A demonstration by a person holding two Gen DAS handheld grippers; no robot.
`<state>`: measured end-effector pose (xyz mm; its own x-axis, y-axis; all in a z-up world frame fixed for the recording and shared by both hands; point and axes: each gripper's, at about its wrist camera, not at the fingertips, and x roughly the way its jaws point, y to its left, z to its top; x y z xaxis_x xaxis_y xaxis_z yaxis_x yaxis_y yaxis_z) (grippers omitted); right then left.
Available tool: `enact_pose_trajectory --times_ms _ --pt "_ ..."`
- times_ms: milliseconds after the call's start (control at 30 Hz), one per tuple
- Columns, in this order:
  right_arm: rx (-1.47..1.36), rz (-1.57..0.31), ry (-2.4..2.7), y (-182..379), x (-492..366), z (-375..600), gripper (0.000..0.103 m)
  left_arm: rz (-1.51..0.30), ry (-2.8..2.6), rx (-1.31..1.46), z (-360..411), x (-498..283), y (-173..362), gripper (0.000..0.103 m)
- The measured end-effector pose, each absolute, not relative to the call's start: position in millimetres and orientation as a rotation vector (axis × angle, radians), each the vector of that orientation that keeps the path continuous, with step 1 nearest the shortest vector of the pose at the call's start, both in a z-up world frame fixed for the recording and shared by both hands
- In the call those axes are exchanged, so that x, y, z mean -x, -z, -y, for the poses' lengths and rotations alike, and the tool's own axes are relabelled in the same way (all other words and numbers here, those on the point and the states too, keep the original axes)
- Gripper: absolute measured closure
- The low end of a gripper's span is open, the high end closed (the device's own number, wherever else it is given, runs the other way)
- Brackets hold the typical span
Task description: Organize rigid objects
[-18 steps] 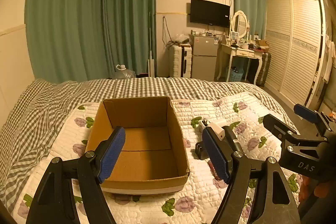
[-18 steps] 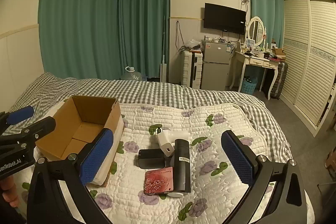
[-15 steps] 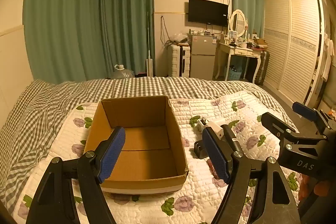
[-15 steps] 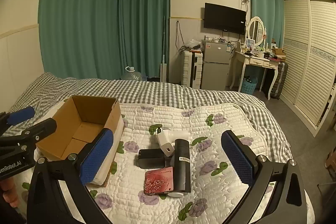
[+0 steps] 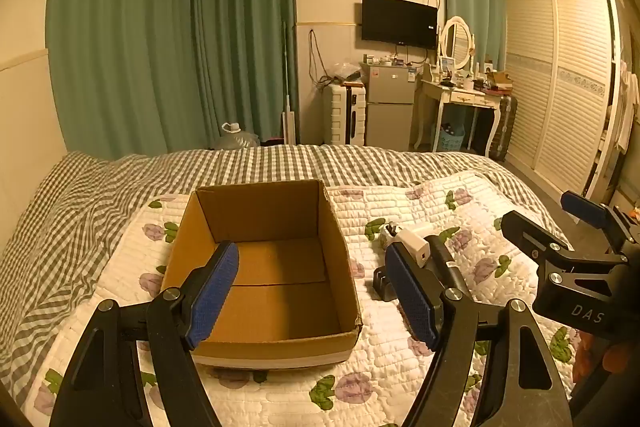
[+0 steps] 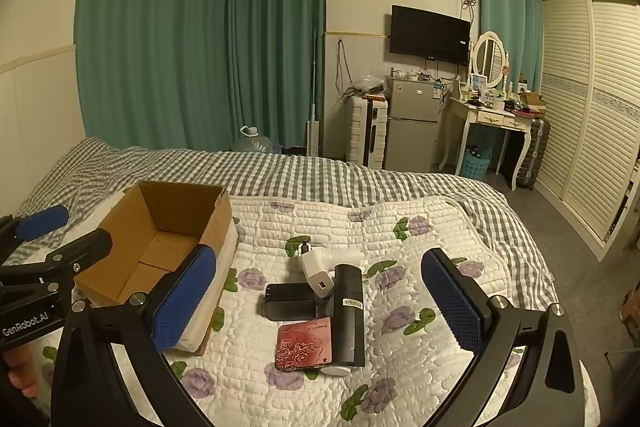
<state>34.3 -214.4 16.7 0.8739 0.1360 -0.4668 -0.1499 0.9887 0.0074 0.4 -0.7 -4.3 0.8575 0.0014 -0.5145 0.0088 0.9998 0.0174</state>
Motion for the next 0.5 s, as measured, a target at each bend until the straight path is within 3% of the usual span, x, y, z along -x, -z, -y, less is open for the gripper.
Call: enact_pose_trajectory --times_ms 500 --pt "0.031 -0.487 -0.151 -16.3 -34.3 213.7 0.000 -0.543 0.001 -0.022 -0.4 -0.1 6.0 0.025"
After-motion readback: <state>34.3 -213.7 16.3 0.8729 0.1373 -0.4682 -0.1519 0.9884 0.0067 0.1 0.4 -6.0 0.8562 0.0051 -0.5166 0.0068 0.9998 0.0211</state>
